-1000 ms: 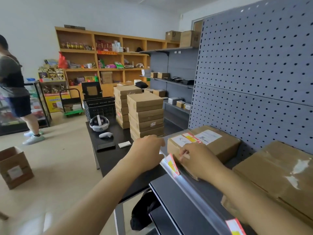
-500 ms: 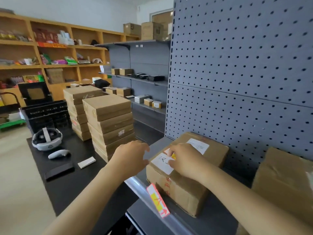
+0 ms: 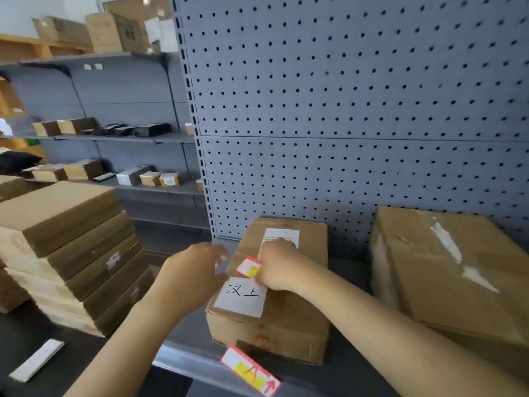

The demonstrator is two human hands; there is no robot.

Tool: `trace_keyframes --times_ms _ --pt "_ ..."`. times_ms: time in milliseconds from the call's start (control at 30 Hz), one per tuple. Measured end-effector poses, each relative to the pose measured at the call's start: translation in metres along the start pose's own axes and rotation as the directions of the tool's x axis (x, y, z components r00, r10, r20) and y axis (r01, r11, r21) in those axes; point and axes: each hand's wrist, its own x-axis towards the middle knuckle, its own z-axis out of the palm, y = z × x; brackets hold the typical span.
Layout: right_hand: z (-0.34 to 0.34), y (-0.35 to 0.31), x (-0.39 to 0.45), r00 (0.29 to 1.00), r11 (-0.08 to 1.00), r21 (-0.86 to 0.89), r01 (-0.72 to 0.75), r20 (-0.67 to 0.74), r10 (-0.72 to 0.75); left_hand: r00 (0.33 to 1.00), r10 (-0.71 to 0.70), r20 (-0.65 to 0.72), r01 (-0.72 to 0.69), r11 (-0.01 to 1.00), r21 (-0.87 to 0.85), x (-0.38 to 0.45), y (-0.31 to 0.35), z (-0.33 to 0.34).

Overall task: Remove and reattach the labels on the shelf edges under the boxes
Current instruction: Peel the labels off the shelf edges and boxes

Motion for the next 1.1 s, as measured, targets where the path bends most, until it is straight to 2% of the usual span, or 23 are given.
trace_keyframes --times_ms 133,267,400,500,567,667,800,1000,1100 --pt "-0.002 0.005 -0.002 0.999 0.993 0.114 0.02 -0.04 -0.016 1.0 0.023 -0.01 -0.024 1.0 -0.016 0.005 0.008 -0.001" --pt "0.001 0.008 -0.018 0.988 0.993 0.114 0.033 -0.156 -0.015 0.998 0.066 -0.023 -0.066 0.997 -0.031 0.011 0.022 -0.006" --pt "-0.015 0.015 -0.045 0.94 0.998 -0.043 0.045 -0.338 -0.057 0.984 0.156 -0.087 -0.158 0.987 -0.02 0.014 0.049 -0.015" --pt "-0.036 0.024 -0.07 0.844 0.974 -0.227 -0.007 -0.524 -0.116 0.953 0.266 -0.145 -0.265 0.964 0.03 0.021 0.08 -0.03" --pt "-0.049 0.036 -0.089 0.797 0.948 -0.31 -0.075 -0.59 -0.13 0.931 0.32 -0.175 -0.321 0.947 0.021 0.022 0.106 -0.038" --pt "-0.067 0.066 -0.126 0.726 0.927 -0.321 -0.192 -0.682 -0.086 0.882 0.414 -0.225 -0.424 0.905 0.003 0.018 0.15 -0.043" --pt "-0.087 0.113 -0.191 0.656 0.905 -0.25 -0.344 -0.753 0.041 0.81 0.549 -0.208 -0.567 0.823 -0.034 -0.002 0.223 -0.043" --pt "-0.102 0.188 -0.314 0.54 0.838 -0.134 -0.528 -0.815 0.211 0.66 0.718 -0.223 -0.745 0.663 -0.073 -0.059 0.349 -0.048" --pt "-0.103 0.226 -0.383 0.459 0.764 -0.093 -0.638 -0.843 0.281 0.554 0.81 -0.192 -0.831 0.551 -0.071 -0.099 0.416 -0.047"
